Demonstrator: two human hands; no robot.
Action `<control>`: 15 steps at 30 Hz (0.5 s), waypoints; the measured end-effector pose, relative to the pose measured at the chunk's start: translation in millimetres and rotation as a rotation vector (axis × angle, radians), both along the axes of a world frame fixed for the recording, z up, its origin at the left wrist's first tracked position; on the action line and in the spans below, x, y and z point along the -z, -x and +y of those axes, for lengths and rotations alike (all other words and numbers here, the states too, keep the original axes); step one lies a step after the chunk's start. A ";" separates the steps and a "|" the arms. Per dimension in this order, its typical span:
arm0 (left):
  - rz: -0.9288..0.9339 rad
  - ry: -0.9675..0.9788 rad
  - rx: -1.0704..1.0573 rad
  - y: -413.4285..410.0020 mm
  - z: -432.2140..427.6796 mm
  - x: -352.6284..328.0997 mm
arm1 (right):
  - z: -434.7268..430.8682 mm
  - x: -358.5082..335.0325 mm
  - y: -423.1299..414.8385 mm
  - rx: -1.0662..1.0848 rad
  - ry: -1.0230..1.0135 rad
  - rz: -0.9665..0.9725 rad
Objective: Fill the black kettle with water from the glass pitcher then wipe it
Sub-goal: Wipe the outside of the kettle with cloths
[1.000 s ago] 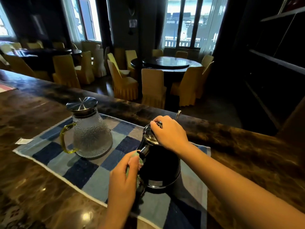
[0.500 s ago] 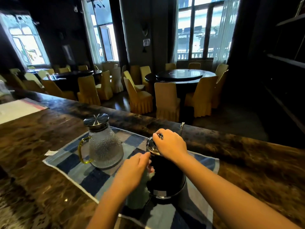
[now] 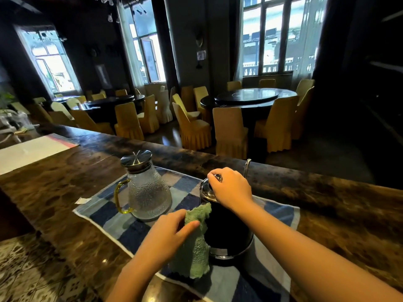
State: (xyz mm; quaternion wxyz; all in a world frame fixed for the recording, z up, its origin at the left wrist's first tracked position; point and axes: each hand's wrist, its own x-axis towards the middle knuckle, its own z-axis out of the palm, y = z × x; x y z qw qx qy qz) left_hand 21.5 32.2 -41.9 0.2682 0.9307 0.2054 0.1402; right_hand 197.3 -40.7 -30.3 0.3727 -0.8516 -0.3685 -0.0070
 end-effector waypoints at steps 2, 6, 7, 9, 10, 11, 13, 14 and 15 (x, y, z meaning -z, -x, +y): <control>0.120 -0.098 -0.025 -6.0 0.7 -10.4 | 0.0 -0.9 0.7 0.005 -0.008 0.003; 0.289 -0.117 -0.042 -13.0 -0.6 -21.6 | 1.2 -3.2 1.7 0.022 0.011 0.008; 0.294 -0.146 -0.064 -15.9 -2.4 -22.0 | 1.3 -2.9 2.2 0.026 0.015 0.007; 0.286 -0.245 -0.079 -25.9 -5.6 -24.5 | 0.6 -2.7 4.1 0.027 0.018 0.002; 0.273 -0.252 -0.072 -33.1 -5.0 -24.3 | 0.1 -3.0 4.8 0.026 0.017 -0.001; 0.287 -0.218 -0.070 -40.4 -4.3 -25.6 | -0.2 -3.0 5.4 0.026 0.014 -0.002; 0.303 -0.014 -0.080 -51.5 5.0 -25.0 | -0.7 -3.8 6.4 0.029 0.007 0.000; 0.287 0.098 -0.076 -54.9 9.4 -21.3 | -0.8 -4.3 6.9 0.032 0.007 0.002; 0.247 0.170 -0.054 -54.4 10.0 -18.6 | -0.8 -4.3 7.3 0.035 0.007 0.006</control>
